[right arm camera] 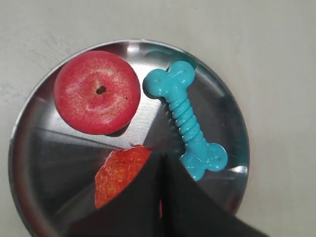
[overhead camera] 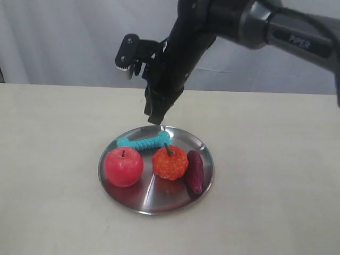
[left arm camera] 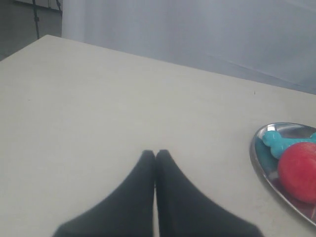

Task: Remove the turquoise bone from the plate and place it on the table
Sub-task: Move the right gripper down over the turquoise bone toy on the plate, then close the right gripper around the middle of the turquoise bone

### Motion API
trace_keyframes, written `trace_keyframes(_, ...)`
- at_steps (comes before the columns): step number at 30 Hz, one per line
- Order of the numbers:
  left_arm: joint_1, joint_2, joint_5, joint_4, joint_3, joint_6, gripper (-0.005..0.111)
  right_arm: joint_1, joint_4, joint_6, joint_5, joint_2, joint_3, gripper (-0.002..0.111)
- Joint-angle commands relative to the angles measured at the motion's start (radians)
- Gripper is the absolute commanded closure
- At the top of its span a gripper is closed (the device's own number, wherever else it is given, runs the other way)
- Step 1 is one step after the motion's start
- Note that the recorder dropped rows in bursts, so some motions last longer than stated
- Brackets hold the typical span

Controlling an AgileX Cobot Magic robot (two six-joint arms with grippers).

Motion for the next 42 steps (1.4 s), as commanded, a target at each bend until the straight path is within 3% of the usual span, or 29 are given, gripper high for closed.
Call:
trace_keyframes(1,-0.006,-0.001,-0.005,0.001,0.003,-0.002,0.107,0.009,-0.003,-0.026,-0.086,0.073,-0.008,0.109)
trace_keyframes(10,-0.006,-0.001,-0.005,0.001,0.003,-0.002,0.107,0.055,-0.108,-0.037,-0.188,0.155,-0.008,0.107)
trace_keyframes(12,-0.006,-0.001,-0.005,0.001,0.003,-0.002,0.107,0.055,-0.122,-0.039,-0.186,0.164,-0.008,0.097)
trace_keyframes(16,-0.006,-0.001,-0.005,0.001,0.003,-0.002,0.107,0.055,-0.122,-0.039,-0.177,0.169,-0.008,0.063)
trace_keyframes(18,-0.006,-0.001,-0.005,0.001,0.003,-0.002,0.107,0.055,-0.122,-0.039,-0.177,0.171,-0.008,0.054)
trace_keyframes(42,-0.006,-0.001,-0.005,0.001,0.003,-0.002,0.107,0.055,-0.172,-0.027,-0.332,0.297,-0.008,0.054)
